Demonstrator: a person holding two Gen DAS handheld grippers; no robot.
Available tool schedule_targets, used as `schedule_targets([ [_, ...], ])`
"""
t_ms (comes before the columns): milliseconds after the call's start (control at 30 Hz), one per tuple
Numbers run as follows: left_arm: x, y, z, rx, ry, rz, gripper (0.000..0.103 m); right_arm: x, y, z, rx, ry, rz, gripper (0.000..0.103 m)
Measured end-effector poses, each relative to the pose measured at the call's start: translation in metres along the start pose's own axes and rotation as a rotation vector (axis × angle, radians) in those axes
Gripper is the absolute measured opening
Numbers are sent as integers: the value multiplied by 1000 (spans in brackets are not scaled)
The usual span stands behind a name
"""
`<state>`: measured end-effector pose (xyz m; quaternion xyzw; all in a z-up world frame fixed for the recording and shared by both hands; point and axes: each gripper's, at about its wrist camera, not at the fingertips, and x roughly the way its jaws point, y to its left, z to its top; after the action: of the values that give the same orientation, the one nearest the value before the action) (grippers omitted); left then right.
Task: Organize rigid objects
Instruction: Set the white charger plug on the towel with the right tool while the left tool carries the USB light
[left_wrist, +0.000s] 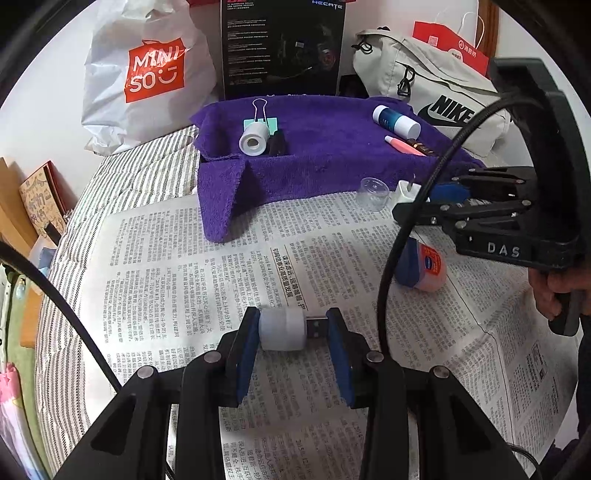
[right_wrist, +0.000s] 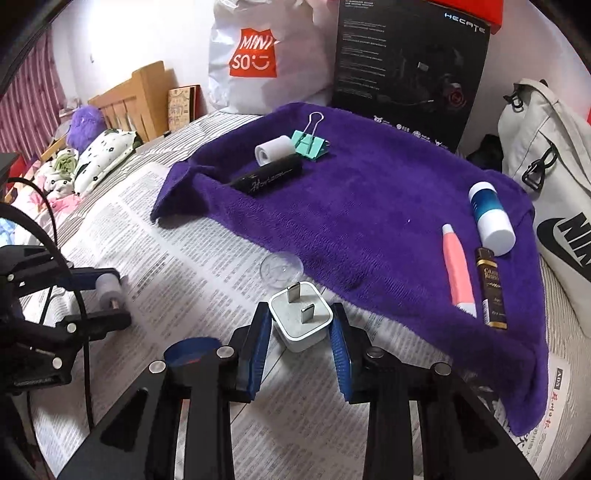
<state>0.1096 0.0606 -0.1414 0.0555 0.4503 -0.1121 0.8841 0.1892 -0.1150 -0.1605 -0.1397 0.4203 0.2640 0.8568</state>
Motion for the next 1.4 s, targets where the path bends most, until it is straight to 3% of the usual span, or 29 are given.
schedule_targets([
  [433,-1,-1,0,-13,-2,-11,34,-3,-6,-9,50,24,12,31],
  [733,-4,5,3,-67,11,-42,34,-43,-30,-37,196,10,9,31],
  [967,-7,5,5,-71,25,-55,34,-71,-38,-52,236,-35,1,31],
  [1400,0,-13,6,5,59,39,35,-84,-42,-67,255,-62,20,31],
])
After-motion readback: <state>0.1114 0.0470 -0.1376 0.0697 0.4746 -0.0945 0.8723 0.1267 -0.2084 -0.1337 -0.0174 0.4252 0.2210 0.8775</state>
